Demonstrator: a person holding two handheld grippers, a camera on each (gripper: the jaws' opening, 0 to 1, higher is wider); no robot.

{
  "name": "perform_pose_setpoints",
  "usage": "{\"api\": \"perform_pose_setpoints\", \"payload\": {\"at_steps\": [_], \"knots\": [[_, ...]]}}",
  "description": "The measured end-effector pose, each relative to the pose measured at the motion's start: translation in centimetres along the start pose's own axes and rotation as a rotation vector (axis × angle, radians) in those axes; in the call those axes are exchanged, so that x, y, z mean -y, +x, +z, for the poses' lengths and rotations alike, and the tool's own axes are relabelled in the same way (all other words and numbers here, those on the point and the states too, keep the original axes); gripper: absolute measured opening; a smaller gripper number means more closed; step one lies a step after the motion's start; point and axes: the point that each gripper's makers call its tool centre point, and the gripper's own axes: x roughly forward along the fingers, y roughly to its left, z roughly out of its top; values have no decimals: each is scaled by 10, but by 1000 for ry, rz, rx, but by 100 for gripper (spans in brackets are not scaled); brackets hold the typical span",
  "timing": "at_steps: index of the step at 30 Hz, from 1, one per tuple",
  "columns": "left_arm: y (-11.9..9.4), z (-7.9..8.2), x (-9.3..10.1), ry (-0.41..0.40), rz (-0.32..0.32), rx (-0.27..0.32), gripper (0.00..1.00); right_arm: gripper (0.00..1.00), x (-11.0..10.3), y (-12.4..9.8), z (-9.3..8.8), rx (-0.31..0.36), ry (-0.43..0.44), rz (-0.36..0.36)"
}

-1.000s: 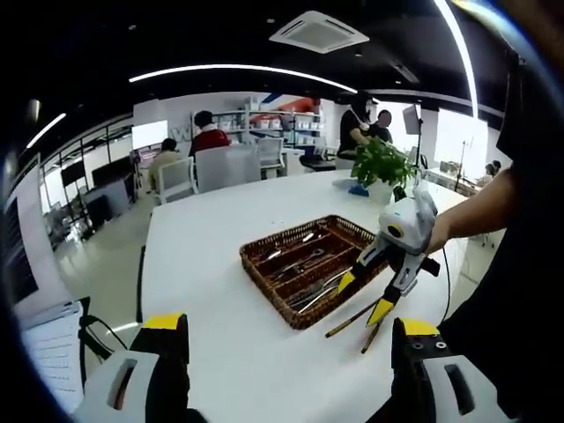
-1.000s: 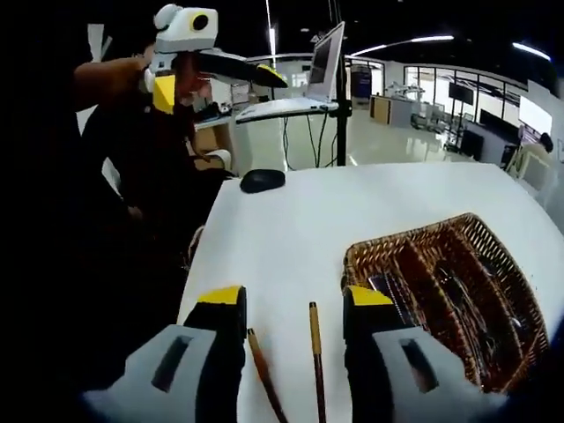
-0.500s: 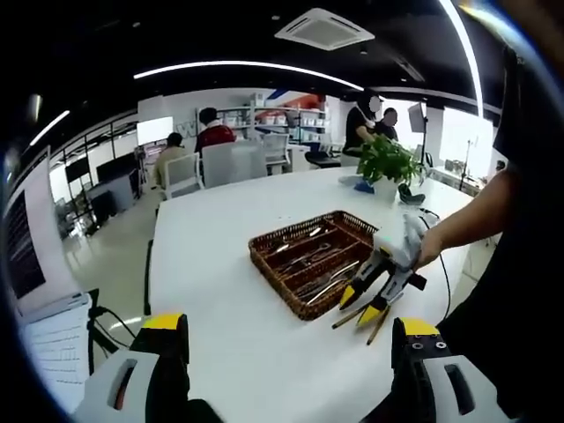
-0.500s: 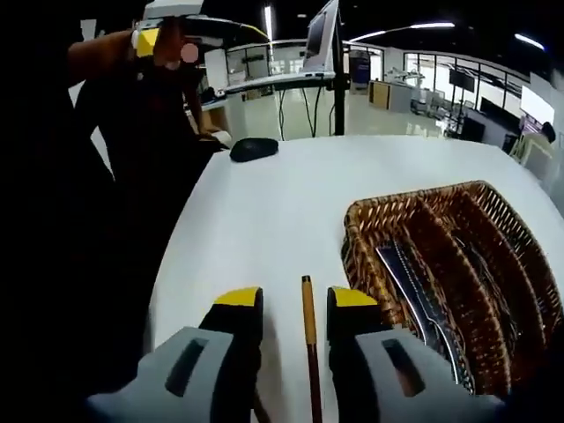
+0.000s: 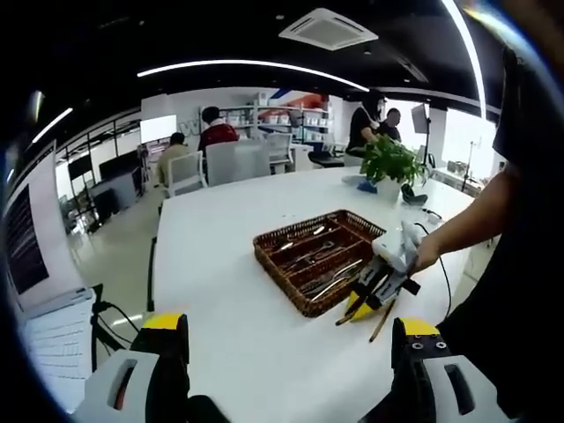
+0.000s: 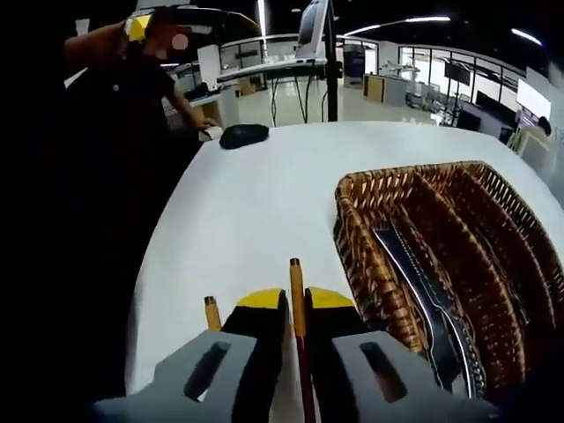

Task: Arrange the knives, forks, and spoons in their matching storage slots by inserting each utensil handle-first until every utensil is classified and aligned in the correct compartment

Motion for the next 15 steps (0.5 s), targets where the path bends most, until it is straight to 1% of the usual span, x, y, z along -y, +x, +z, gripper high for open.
{"api": "perform_pose_setpoints", "payload": {"at_steps": [2,7,10,11,15], "knots": [[-1,0,0,0,2,0,100,7,0,0,-2,-1,7,3],[-3,-3,-2,-3,6,-3,100,5,1,1,-1,11,4,-2],[-4,-4,-2,-3,6,-5,100,4,2,2,0,25,-38,-6],[-4,-4,-1,-2,6,-5,100,4,1,2,1,21,-72,-5],[-5,-4,-3,-3,11,0,100,3,1,2,1,12,-95,-11]]}}
